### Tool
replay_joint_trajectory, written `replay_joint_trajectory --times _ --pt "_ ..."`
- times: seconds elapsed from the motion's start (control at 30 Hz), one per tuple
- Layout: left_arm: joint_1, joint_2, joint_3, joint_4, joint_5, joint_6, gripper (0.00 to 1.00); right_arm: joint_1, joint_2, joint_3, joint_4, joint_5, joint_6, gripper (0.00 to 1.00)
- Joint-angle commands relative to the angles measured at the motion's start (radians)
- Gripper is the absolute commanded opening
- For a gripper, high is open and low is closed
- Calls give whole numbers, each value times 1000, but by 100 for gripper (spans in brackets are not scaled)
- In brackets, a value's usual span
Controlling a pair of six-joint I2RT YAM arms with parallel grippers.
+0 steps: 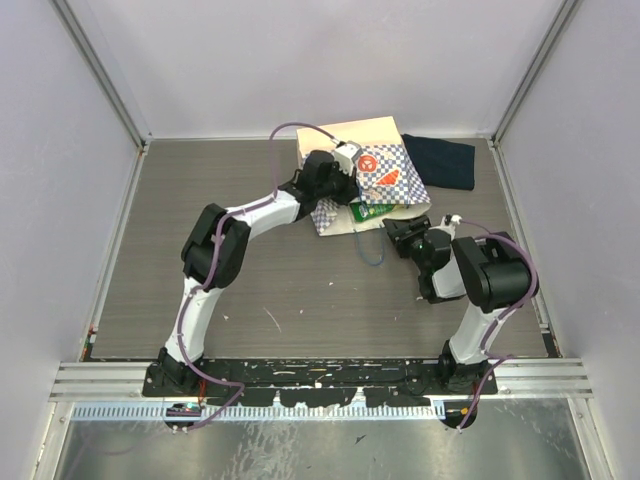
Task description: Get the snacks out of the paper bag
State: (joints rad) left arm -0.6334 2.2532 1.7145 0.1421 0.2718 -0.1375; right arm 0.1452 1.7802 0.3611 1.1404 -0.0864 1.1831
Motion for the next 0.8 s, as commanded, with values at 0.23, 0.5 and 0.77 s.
replay_joint_trajectory --times 0.23,0.5,0.77 --pt "16 -179 0 77 -121 26 0 52 109 127 141 40 44 50" --pt "15 -212 8 80 -120 -3 0 56 158 248 -44 85 56 50" --pt "15 -212 0 48 -124 -2 0 65 175 360 -333 113 49 49"
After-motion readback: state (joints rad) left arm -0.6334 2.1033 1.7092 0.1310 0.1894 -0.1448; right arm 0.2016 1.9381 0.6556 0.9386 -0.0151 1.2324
